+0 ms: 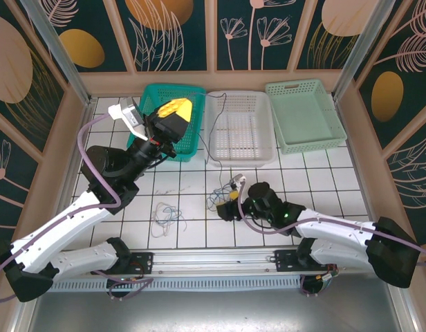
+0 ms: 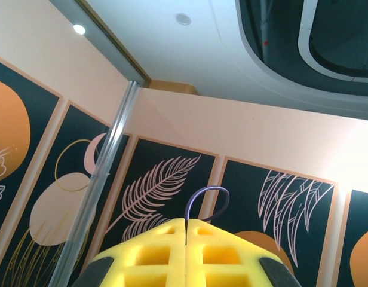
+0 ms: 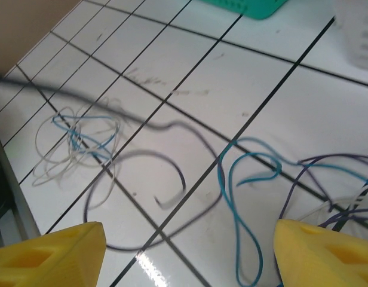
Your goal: Untangle the cables
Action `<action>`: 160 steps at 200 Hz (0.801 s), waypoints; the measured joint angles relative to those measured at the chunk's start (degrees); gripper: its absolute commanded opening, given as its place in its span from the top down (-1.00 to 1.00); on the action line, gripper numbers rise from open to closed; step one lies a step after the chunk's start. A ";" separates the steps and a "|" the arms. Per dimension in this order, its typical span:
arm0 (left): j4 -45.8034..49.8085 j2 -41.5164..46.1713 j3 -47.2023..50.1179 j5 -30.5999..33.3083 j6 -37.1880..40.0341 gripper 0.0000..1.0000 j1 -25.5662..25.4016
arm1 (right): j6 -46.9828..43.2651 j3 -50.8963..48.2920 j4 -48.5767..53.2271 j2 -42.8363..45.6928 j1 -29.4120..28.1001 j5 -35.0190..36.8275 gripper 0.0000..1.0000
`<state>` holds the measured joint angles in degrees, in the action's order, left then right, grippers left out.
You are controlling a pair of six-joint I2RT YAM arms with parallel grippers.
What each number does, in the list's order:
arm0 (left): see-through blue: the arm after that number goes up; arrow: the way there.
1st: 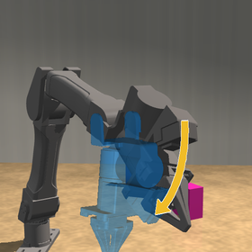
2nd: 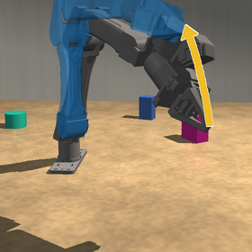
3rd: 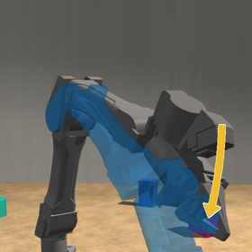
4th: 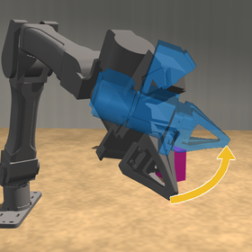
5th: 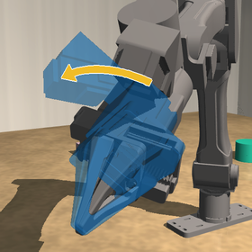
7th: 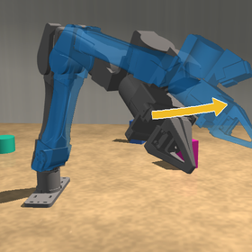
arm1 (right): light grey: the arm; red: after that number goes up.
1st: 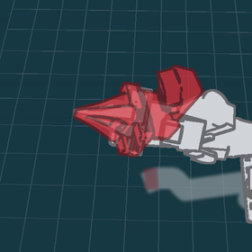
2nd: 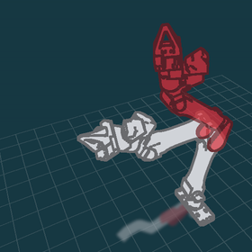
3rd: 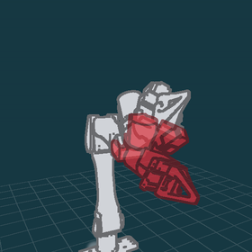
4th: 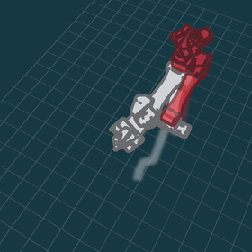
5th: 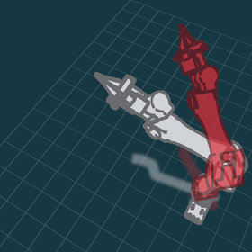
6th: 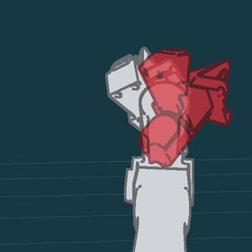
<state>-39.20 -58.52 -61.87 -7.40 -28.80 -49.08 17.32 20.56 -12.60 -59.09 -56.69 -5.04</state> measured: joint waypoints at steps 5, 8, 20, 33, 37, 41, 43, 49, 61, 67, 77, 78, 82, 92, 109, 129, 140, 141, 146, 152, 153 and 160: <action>-0.02 -0.04 0.00 0.02 0.02 1.00 0.00 | 0.13 -0.15 0.00 -0.07 -0.31 0.02 -0.49; 0.00 -0.07 0.00 0.04 0.02 1.00 0.00 | 0.20 -0.26 0.00 -0.09 -0.48 0.04 -0.48; 0.00 -0.17 0.00 0.04 0.02 1.00 0.00 | 0.70 -0.68 0.09 -0.17 -0.87 0.55 -0.44; 0.02 -0.26 0.00 0.04 0.02 1.00 0.00 | 1.27 -0.81 0.87 -0.20 -1.07 1.92 -0.40; 0.02 -0.31 0.00 0.02 0.02 1.00 0.00 | 1.40 -0.81 1.16 -0.20 -1.07 2.51 -0.40; 0.02 -0.31 0.00 0.02 0.02 1.00 0.00 | 1.49 -0.81 1.49 -0.20 -1.07 3.06 -0.39; 0.02 -0.33 0.00 0.04 0.02 1.00 0.00 | 1.51 -0.81 1.64 -0.20 -1.07 3.39 -0.39; 0.02 -0.35 0.00 0.02 0.02 1.00 0.00 | 1.55 -0.81 2.05 -0.20 -1.07 3.85 -0.39; 0.02 -0.35 0.00 0.02 0.02 1.00 0.00 | 1.68 -0.90 2.71 -0.20 -1.07 4.61 -0.39; 0.02 -0.35 0.00 0.02 0.02 1.00 0.00 | 1.68 -1.03 2.78 -0.20 -1.07 4.87 -0.39; 0.00 -0.35 -0.02 0.02 0.02 1.00 0.00 | 1.68 -1.22 2.82 -0.33 -1.07 5.05 -0.38; 0.00 -0.35 -0.02 0.02 0.02 1.00 0.00 | 1.68 -1.25 2.82 -0.35 -1.07 5.05 -0.38; 0.00 -0.35 -0.02 0.02 0.02 1.00 0.00 | 1.68 -1.31 2.89 -0.66 -1.07 5.07 -0.38; 0.00 -0.35 -0.02 0.02 0.02 1.00 0.00 | 1.66 -1.33 2.89 -1.75 -1.07 5.20 -0.37; 0.00 -0.35 -0.02 0.00 0.02 1.00 0.00 | 1.64 -1.33 2.86 -4.66 -1.07 5.66 -0.36; -0.02 -0.35 -0.04 -0.04 0.00 1.00 0.00 | 1.42 -1.33 2.32 -7.91 -1.07 6.95 -0.36; -0.04 -0.35 -0.04 -0.07 -0.02 1.00 0.00 | 1.22 -1.33 1.66 -9.18 -0.98 7.41 -0.36; -0.04 -0.35 -0.04 -0.07 -0.02 1.00 0.00 | 1.22 -1.33 1.49 -9.38 -0.94 7.45 -0.35; -0.04 -0.35 -0.04 -0.07 -0.02 1.00 0.00 | 1.16 -1.33 1.05 -9.90 -0.79 7.65 -0.34; -0.07 -0.35 -0.04 -0.09 -0.02 1.00 0.00 | 1.03 -1.31 0.13 -10.84 -0.55 7.76 -0.32; -0.07 -0.35 -0.04 -0.11 -0.02 1.00 0.00 | 1.01 -1.31 -0.15 -11.10 -0.46 7.80 -0.32; -0.17 -0.35 -0.04 -0.11 -0.04 1.00 0.00 | 0.96 -1.29 -1.27 -12.31 0.00 7.80 -0.29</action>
<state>-39.38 -58.87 -61.91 -7.51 -28.84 -49.08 18.28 19.27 -13.87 -71.40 -56.69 2.76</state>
